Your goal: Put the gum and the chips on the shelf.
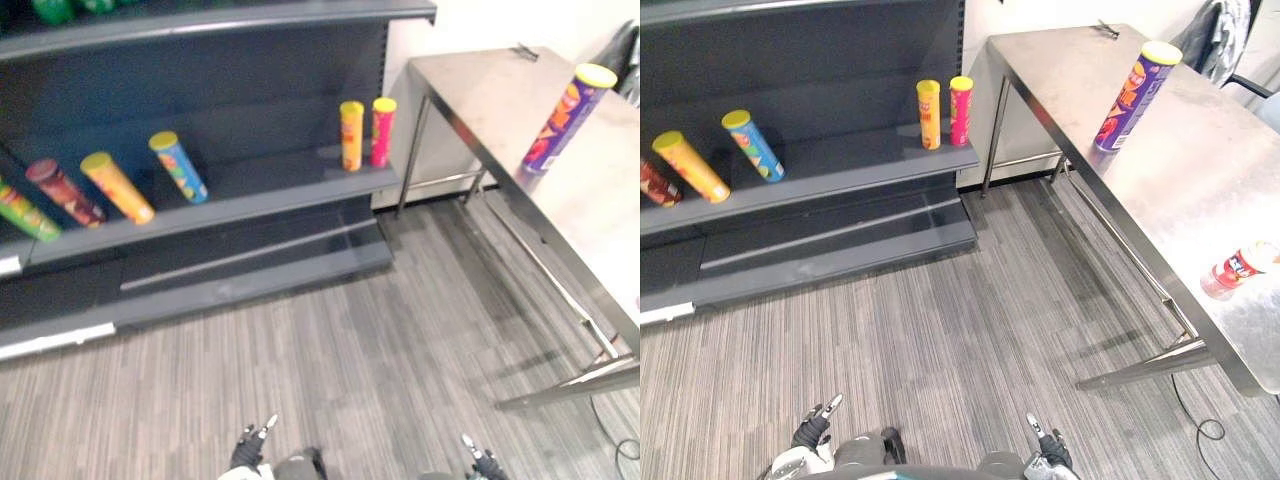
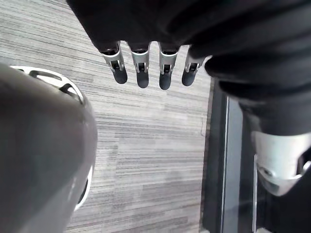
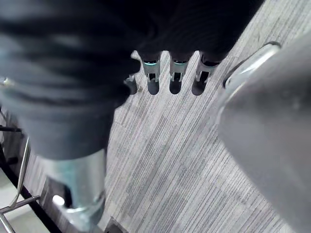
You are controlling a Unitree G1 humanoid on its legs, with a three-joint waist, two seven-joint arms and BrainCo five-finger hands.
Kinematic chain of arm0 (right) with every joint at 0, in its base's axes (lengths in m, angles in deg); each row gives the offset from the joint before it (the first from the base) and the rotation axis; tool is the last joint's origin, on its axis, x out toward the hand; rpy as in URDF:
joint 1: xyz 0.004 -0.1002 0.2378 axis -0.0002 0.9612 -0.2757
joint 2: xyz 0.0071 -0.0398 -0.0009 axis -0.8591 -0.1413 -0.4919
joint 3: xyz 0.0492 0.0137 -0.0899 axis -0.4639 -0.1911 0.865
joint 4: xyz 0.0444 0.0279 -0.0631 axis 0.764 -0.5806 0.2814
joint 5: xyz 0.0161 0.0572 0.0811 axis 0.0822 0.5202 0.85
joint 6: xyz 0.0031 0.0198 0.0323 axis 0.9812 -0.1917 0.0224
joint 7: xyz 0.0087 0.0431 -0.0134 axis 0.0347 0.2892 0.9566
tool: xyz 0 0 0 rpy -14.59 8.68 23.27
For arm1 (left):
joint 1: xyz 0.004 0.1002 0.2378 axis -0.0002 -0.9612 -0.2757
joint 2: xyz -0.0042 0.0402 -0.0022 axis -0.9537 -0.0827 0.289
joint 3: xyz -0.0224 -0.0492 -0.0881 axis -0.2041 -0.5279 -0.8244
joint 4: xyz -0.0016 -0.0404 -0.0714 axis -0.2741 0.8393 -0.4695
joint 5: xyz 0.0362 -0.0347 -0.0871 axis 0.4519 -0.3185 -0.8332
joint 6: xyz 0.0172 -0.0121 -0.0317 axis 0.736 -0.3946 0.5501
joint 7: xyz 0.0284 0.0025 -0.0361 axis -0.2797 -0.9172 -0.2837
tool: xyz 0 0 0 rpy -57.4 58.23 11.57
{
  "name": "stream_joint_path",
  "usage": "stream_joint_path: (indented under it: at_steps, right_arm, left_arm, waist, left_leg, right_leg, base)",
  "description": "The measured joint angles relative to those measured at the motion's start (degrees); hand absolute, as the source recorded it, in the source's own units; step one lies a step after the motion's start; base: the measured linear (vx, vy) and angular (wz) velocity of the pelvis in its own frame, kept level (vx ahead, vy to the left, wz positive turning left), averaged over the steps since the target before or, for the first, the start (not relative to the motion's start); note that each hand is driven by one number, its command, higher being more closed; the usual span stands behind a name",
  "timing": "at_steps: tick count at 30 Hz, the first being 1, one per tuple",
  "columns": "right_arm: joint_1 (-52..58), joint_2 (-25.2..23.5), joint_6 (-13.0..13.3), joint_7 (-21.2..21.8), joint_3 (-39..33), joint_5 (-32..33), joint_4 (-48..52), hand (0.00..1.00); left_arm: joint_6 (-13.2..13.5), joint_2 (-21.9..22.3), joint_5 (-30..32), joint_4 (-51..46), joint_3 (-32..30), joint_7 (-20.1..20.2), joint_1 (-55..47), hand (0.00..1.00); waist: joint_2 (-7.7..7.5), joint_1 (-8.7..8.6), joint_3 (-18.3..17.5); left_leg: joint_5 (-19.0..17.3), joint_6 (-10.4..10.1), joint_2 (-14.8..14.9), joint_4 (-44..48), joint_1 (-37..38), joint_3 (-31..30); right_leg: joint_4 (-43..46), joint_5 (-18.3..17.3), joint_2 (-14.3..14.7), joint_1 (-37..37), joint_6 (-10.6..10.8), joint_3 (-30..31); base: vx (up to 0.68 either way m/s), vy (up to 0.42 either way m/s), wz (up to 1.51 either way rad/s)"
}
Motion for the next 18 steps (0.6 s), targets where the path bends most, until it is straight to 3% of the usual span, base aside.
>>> stream_joint_path:
  at_steps: [2,3,4,5,6,7,8,9,10,13,18]
  right_arm:
    - [-0.1,0.6,0.1,0.0,0.8,0.1,1.2,0.00]
    - [-0.2,0.8,0.2,0.0,1.4,0.1,1.4,0.00]
    - [-0.3,1.8,0.2,0.0,3.8,0.1,2.3,0.00]
    - [-0.3,2.1,0.2,0.0,4.7,0.0,2.9,0.00]
    - [-0.3,2.1,0.2,0.0,6.0,-0.1,3.7,0.00]
    - [-0.5,2.1,0.3,-0.1,6.9,-0.1,4.2,0.00]
    - [-0.5,2.0,0.3,-0.1,7.3,-0.1,4.1,0.00]
    - [-1.1,2.4,0.2,0.0,7.5,-0.1,3.6,0.00]
    - [-2.2,3.5,0.3,0.0,7.4,-0.1,3.5,0.00]
    - [-2.6,4.6,0.1,-0.1,7.1,0.0,2.8,0.00]
    - [-2.4,4.1,0.1,0.5,8.6,0.0,3.0,0.00]
  left_arm:
    - [-0.2,0.1,0.5,0.0,2.7,0.0,-0.4,0.00]
    - [-0.2,0.0,0.5,-0.1,3.1,0.0,-0.4,0.00]
    - [-0.2,0.0,0.6,-0.1,4.0,0.0,-0.6,0.00]
    - [-0.2,0.1,0.6,-0.1,4.0,0.0,-0.7,0.00]
    - [-0.2,0.1,0.6,-0.2,3.8,0.1,-1.1,0.00]
    - [-0.2,0.1,0.6,-0.6,3.5,0.1,-1.5,0.00]
    - [-0.1,0.0,0.6,-0.6,2.9,0.2,-1.5,0.00]
    - [-0.3,0.8,0.6,-0.4,1.0,0.1,-1.4,0.00]
    - [-0.2,2.2,1.1,-0.1,0.9,0.3,-1.5,0.00]
    - [-0.2,4.0,2.4,0.0,1.4,0.5,-1.2,0.00]
    - [-0.2,3.5,2.8,-0.5,1.7,1.5,-0.4,0.00]
  waist:
    - [1.20,-1.21,0.7]
    - [1.20,-1.18,0.8]
    - [1.80,-1.12,1.1]
    - [1.99,-1.15,1.3]
    - [2.06,-1.10,1.3]
    - [1.80,-1.17,1.2]
    - [1.07,-1.10,1.3]
    - [1.03,-0.77,1.3]
    - [4.35,-1.01,1.2]
    - [5.94,-1.15,2.1]
    - [3.89,-1.01,2.8]
  left_leg:
    - [-0.5,0.7,-0.3,-3.4,5.0,0.4]
    - [-0.5,0.7,-0.1,-5.1,7.3,1.1]
    - [-0.5,0.7,0.5,-7.2,11.2,1.7]
    - [-0.3,0.4,0.8,-7.4,12.2,2.0]
    - [0.0,-0.1,1.2,-7.2,13.2,2.7]
    - [0.2,-0.4,0.9,-7.2,14.2,3.2]
    - [0.2,-0.8,0.1,-7.4,14.6,3.4]
    - [0.3,-1.9,-0.5,-8.5,15.1,3.4]
    - [1.1,-3.0,1.1,-9.9,15.0,4.1]
    - [2.6,-4.6,0.8,-14.0,17.3,6.4]
    - [3.1,-4.8,0.5,-14.2,18.2,6.4]
  right_leg:
    - [12.6,5.3,-1.7,-4.9,0.0,-2.3]
    - [17.6,2.5,-2.1,-6.9,-1.2,-5.1]
    - [22.2,-3.2,-3.1,-8.6,-3.9,-13.0]
    - [22.4,-4.8,-3.4,-8.9,-4.5,-16.5]
    - [20.5,-6.2,-3.7,-9.4,-5.2,-21.2]
    - [12.8,-5.5,-3.4,-9.6,-5.7,-27.1]
    - [5.8,-0.4,-3.0,-9.1,-7.0,-29.8]
    - [0.7,-1.8,-1.7,-6.9,-11.5,-33.0]
    - [-3.5,-1.1,1.2,-6.2,-12.4,-34.3]
    - [-6.2,-1.2,3.3,-5.8,-12.5,-36.6]
    - [-10.6,-1.3,3.9,-3.4,-12.2,-37.7]
  base:
    - [0.24,0.084,-0.11]
    - [0.27,0.044,-0.17]
    - [0.27,-0.018,-0.20]
    - [0.22,-0.050,-0.19]
    - [0.21,-0.091,-0.18]
    - [0.16,-0.094,-0.22]
    - [0.23,-0.127,-0.40]
    - [0.23,-0.088,-0.60]
    - [0.24,-0.084,-0.60]
    - [0.16,-0.039,-0.40]
    - [0.01,-0.034,-0.05]
